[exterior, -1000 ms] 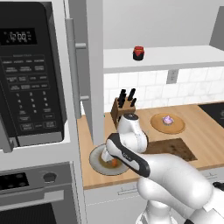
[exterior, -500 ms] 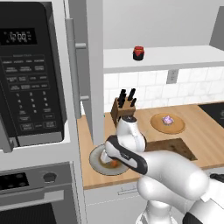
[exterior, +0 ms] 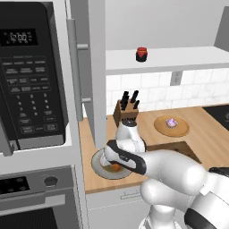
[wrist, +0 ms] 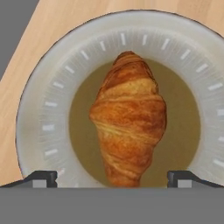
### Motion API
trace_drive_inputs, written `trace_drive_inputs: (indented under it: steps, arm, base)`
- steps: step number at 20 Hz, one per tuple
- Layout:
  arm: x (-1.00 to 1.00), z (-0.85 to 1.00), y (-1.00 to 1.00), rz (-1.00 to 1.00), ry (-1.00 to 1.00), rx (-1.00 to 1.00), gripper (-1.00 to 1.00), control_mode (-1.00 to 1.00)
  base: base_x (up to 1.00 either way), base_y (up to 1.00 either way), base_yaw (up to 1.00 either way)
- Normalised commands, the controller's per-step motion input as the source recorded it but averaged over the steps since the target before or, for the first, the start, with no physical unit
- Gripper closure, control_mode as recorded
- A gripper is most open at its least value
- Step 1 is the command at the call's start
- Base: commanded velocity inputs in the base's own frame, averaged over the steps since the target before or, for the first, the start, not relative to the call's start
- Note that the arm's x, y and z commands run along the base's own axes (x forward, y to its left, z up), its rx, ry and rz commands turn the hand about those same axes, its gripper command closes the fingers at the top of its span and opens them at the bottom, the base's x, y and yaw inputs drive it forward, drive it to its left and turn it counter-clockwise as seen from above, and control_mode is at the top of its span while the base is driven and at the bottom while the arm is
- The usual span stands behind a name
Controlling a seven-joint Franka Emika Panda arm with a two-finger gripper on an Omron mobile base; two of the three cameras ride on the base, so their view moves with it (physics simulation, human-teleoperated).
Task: From the different types of pastries on the counter, select a croissant and place it on the cutting board. Then retrieve a jar of jam from the cabinet and place it alongside the croissant on the cutting board.
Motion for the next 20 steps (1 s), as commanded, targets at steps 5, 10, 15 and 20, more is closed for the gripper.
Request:
trace_drive_inputs:
  steps: [5, 10, 15, 20]
  arm:
    - [0.06, -0.04, 0.0, -0.04, 0.0, 0.0, -1.0, -1.0]
    - [0.0, -0.11, 0.0, -0.03, 0.0, 0.0, -1.0, -1.0]
    - [0.04, -0.09, 0.0, -0.01, 0.0, 0.0, -1.0, -1.0]
    - [0.18, -0.15, 0.0, 0.0, 0.0, -0.01, -1.0, -1.0]
  base:
    - [0.0, 0.0, 0.0]
    - [0.0, 0.0, 0.0]
    - [0.0, 0.0, 0.0]
    - [0.0, 0.0, 0.0]
